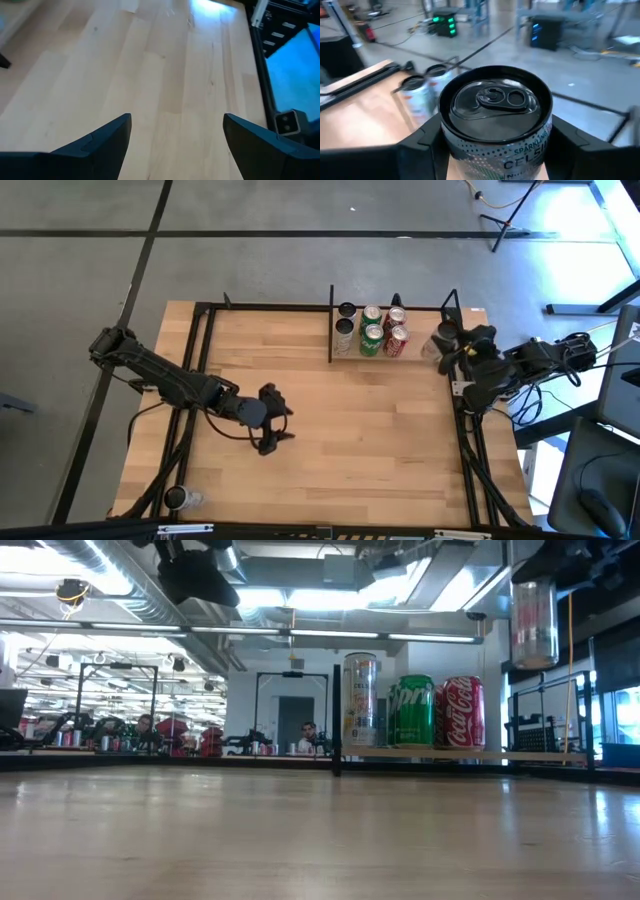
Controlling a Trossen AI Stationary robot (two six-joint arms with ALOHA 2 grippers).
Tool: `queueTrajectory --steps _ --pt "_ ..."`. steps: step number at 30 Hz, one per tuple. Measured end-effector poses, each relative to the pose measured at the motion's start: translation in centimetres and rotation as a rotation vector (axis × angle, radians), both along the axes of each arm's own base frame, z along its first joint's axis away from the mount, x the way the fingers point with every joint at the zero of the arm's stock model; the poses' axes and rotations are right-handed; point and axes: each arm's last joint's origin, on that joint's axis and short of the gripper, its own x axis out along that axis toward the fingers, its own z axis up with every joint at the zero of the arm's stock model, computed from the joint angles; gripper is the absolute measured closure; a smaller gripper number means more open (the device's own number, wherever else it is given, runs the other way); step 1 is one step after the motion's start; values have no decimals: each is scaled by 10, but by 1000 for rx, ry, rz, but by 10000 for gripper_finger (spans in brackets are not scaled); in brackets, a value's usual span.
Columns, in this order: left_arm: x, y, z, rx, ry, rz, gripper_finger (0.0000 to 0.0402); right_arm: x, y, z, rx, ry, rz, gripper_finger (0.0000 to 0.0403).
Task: Place canned beverage on shelf
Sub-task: Put the top white-pink soda can on the shelf
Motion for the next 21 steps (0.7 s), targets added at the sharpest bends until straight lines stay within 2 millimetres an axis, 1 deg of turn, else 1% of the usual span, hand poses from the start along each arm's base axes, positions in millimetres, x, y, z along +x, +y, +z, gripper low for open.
queueTrajectory --steps 3,7,10,13,17,21 --pt "0 1 0 20 -7 24 95 -3 -2 -2 -30 19 -36 190" --pt "0 2 0 48 -18 59 95 -6 -3 -5 -38 63 -30 190" --pt "0 3 1 64 -24 78 95 -7 -3 -8 -19 48 -22 190" --pt "1 4 1 76 -29 96 95 3 1 -23 3 2 -17 190" --pt "2 7 1 76 -29 108 95 16 1 -52 38 50 -27 190" --pt "2 7 1 75 -32 110 95 16 -9 -61 73 84 -88 190"
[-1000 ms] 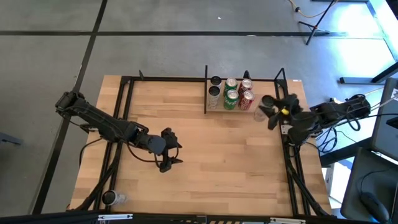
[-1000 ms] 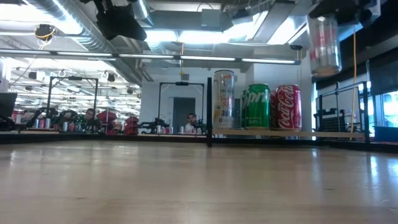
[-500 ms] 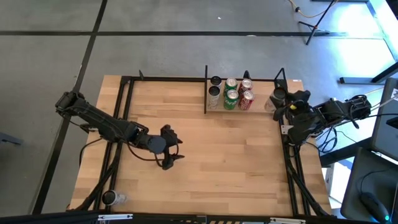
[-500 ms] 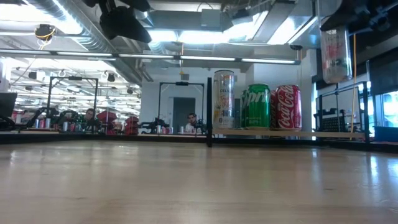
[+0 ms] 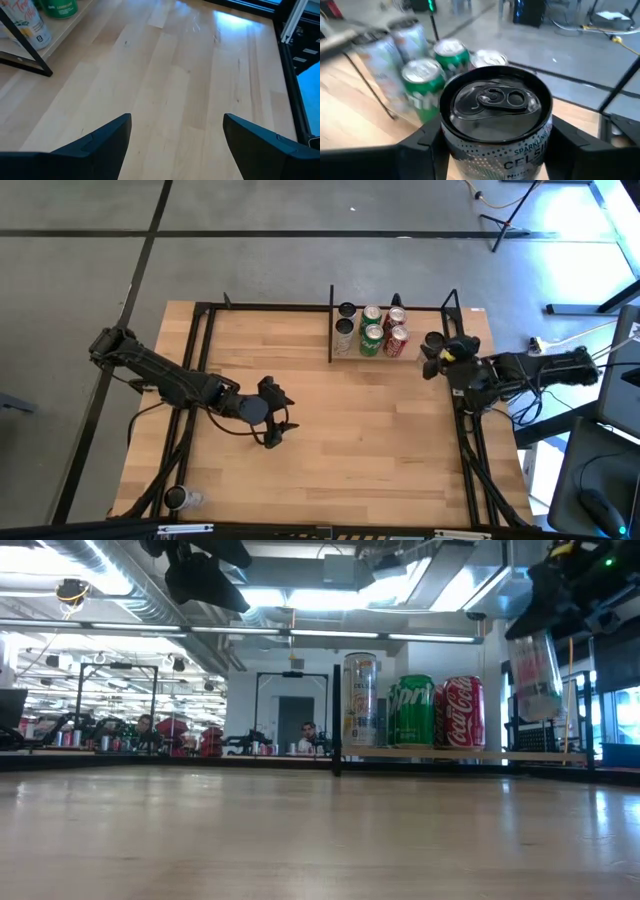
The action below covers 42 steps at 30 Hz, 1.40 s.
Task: Place canned beverage on shelf
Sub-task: Put the top white-pink soda can on the shelf
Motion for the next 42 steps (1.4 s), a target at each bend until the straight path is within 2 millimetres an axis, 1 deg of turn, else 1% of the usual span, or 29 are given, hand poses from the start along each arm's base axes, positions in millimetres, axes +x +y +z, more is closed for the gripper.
queueTrajectory --steps 5,9,16,19,24,29,34,42 --pt "0 0 0 -8 -5 4 95 4 -14 4 -3 72 11 190" --pt "0 0 0 -7 -5 4 95 9 -30 10 -26 81 11 190" --pt "0 0 0 -7 -5 4 95 5 -63 17 -63 96 -30 190" --pt "0 0 0 -7 -5 4 95 8 -80 10 -62 28 14 190" --pt "0 0 0 -7 -5 4 95 6 -108 -18 3 7 7 190" --pt "0 0 0 -7 -4 4 95 0 -127 -27 -10 -19 10 190" --pt "0 0 0 -7 -4 4 95 -2 -140 -30 -6 -44 21 190" --pt "0 0 0 -7 -4 3 95 0 -143 -36 23 -17 66 190"
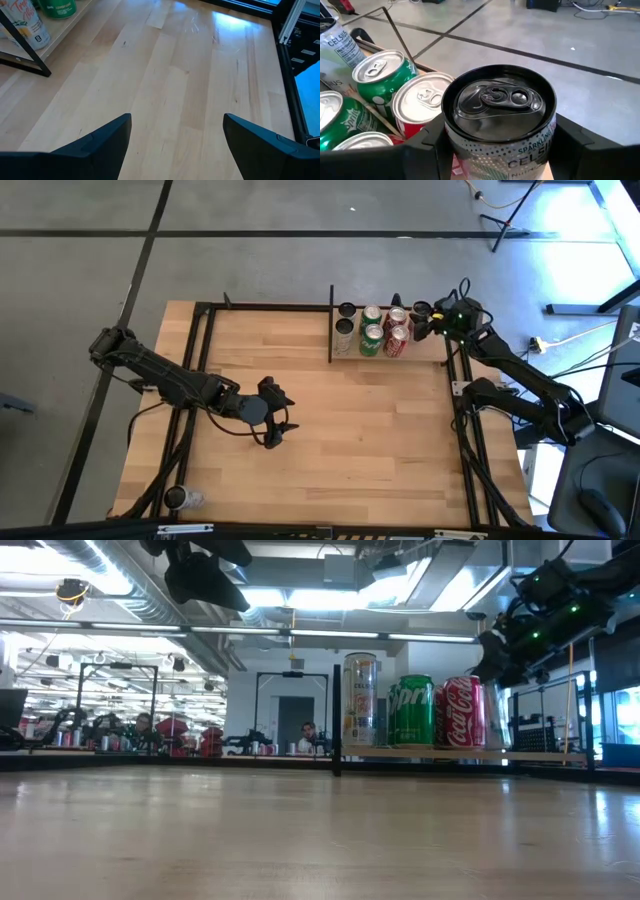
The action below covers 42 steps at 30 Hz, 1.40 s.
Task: Place canned beverage on shelf
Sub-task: Put the top white-pink soda can on the shelf, then put the white-pink soda can on the shelf aligned with the other white-pink soda can
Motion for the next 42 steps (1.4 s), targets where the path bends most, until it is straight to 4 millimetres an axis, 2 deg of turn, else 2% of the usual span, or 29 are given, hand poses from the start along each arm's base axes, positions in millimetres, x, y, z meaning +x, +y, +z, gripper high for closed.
queueTrajectory --steps 4,5,11,16,23,27,31,34,37,42 --pt "0 0 0 0 0 0 95 0 1 -1 6 2 20 189" --pt "0 0 0 -1 0 -1 95 0 1 -1 6 7 21 179" --pt "0 0 0 -1 1 -2 95 -1 2 8 -16 22 22 57" --pt "0 0 0 -2 1 -3 95 -4 4 31 -50 67 -1 13" --pt "1 -1 1 -35 -12 -13 95 -12 22 87 -52 73 81 14" --pt "5 -3 6 -96 -74 -14 95 -13 46 130 -47 -61 263 20" --pt "8 -7 26 -141 -114 -33 95 -11 75 157 -15 -200 468 23" --pt "8 -11 48 -138 -123 -52 98 -7 93 164 46 -277 593 23" --pt "3 -17 72 -132 -116 -76 105 -2 106 162 137 -298 664 23" --pt "-16 -37 96 -145 -17 -113 112 19 124 158 236 -275 729 23"
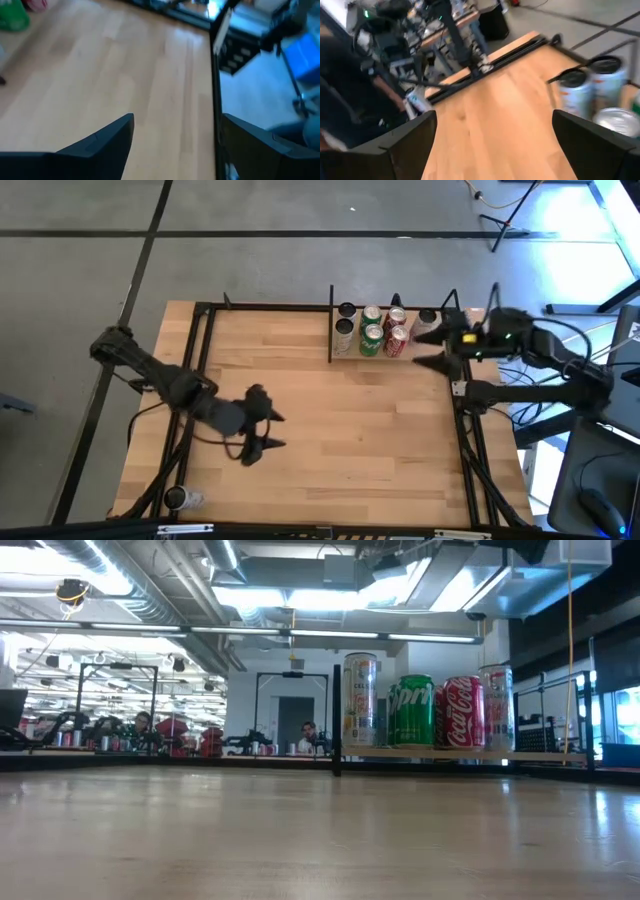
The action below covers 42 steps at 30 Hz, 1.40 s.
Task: Place canned beverage on shelf
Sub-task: Put the white-pink soda can on the shelf aligned with the other white-pink soda can
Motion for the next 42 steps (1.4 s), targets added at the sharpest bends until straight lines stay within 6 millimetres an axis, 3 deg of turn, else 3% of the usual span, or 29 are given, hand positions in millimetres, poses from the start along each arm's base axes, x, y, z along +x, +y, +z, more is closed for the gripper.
queueTrajectory --steps 9,19,25,34,38,42 --pt "-38 -47 3 -66 278 -34 114 69 47 -12 -72 30 82 23" --pt "-78 -83 -15 -298 718 -53 114 120 81 -43 -83 127 133 23" --pt "-98 -96 -24 -269 910 -76 114 132 83 -54 -95 176 132 23" --pt "-107 -101 -27 -225 900 -64 112 139 84 -62 -152 205 134 23" --pt "-109 -102 -27 -230 926 -77 87 139 84 -62 -158 206 136 23" --pt "-114 -105 -27 -216 931 -97 37 138 84 -62 -164 207 130 23"
